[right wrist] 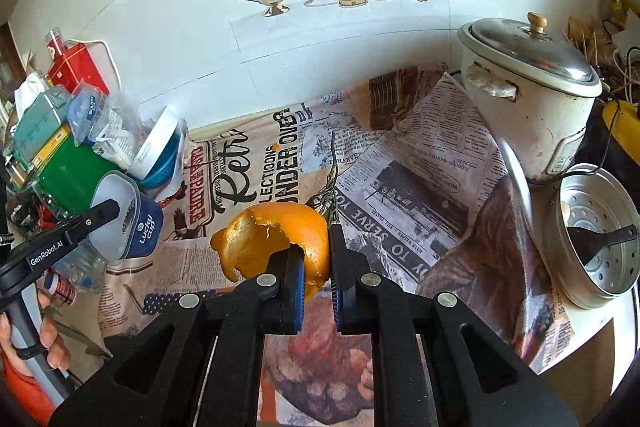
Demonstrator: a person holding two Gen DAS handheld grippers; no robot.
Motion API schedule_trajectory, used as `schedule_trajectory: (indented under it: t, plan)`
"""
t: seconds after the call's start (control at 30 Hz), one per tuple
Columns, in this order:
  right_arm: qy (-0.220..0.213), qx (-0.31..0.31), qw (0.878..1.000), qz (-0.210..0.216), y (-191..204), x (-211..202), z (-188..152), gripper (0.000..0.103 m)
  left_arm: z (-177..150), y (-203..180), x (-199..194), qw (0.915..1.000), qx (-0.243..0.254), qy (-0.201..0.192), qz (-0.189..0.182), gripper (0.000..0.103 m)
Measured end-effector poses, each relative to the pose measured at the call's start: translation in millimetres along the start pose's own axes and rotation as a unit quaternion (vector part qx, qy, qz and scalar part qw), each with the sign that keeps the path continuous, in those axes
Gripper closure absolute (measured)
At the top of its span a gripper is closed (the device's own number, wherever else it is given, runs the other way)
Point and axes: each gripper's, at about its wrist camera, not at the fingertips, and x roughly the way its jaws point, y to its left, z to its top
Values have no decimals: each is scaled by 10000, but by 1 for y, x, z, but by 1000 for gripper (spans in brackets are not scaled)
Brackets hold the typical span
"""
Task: Collect trash
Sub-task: 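Lift the orange peel and plastic tub off the counter toward the floor bin with both grippers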
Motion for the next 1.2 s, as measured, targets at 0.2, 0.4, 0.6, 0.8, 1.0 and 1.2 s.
schedule_trajectory:
  t: [0.2, 0.4, 0.6, 0.8, 1.0, 1.2]
  plan:
    - [-69, -156, 9997, 166, -8, -36, -27, 93, -36, -34, -28, 10000, -17, -34, 27, 98]
    - [-103, -373, 9984, 411, -35, -80, -69, 93, -92, -88, -61, 9998, -159, -88, 111, 98]
    - [-41, -543, 9969, 575, -73, -129, -117, 93, -157, -145, -90, 9992, -375, -72, 140, 98]
    - [97, -681, 9959, 595, -98, -164, -153, 93, -206, -187, -107, 9985, -516, 152, 99, 98]
    - [395, -658, 9954, 577, -111, -169, -175, 93, -239, -200, -106, 9972, -526, 497, 194, 98]
    - [746, -455, 9950, 492, -120, -144, -207, 93, -280, -190, -68, 9929, -507, 1061, 200, 98]
